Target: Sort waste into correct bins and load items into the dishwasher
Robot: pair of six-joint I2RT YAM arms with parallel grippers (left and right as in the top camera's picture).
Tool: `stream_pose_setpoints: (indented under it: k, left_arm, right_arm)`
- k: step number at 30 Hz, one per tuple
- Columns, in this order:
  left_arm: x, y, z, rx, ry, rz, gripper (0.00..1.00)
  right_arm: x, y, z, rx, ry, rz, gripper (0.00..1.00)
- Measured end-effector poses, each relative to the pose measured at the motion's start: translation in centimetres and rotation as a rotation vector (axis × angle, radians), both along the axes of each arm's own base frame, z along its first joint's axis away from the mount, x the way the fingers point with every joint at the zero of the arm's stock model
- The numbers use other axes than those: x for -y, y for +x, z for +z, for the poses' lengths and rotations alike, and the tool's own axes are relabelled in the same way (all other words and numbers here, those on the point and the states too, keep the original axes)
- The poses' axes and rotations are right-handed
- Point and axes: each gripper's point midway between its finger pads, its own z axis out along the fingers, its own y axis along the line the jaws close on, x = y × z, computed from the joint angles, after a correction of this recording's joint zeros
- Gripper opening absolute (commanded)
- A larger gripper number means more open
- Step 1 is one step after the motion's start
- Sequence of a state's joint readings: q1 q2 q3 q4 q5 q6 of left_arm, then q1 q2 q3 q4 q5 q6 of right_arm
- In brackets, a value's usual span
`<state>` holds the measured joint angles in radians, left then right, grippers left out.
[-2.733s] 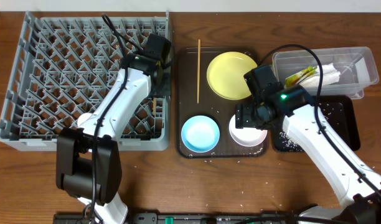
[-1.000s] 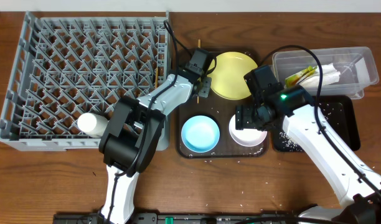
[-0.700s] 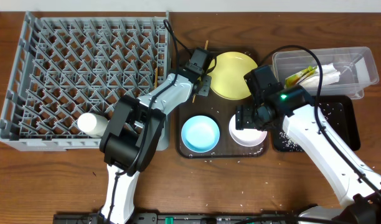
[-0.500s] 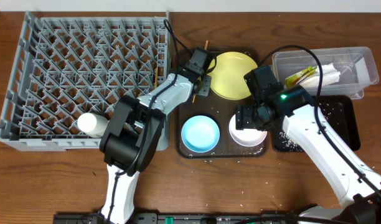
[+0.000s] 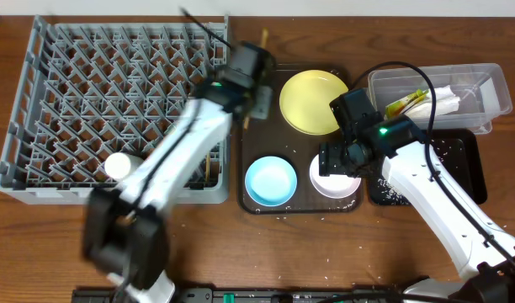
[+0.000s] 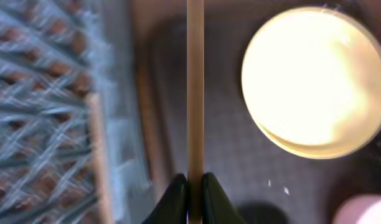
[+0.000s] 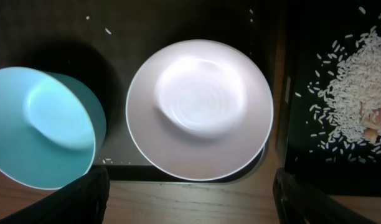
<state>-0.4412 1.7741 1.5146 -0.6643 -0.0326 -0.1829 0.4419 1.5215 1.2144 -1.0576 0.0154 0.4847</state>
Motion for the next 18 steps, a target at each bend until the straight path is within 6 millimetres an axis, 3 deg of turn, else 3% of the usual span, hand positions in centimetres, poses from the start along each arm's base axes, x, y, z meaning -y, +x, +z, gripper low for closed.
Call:
stream_pose_setpoints:
  k: [2,5,12,18]
  left_arm:
    - [-1.5,-0.8,2.4,0.015,-0.007,0.023,0.08]
    - [-3.6,-1.8,3.1,-0.015,0.014,0.061,0.08]
    - [-7.5,-2.3,-1.7,-0.148,0.089,0.148,0.08]
    - [-7.7,-2.7,-4.4,-0.216,0.116,0.148,0.08]
  right_arm:
    - [0.0,0.0,0.0,0.001,0.0,0.0,0.82]
    - [-0.1,0.1,0.0,0.005,0.003,0.0,0.82]
    - [-0.1,0.2,0.0,0.008,0.004,0.0,0.82]
    - [-0.2,0.4,0.1,0.018,0.009,0.0,0.82]
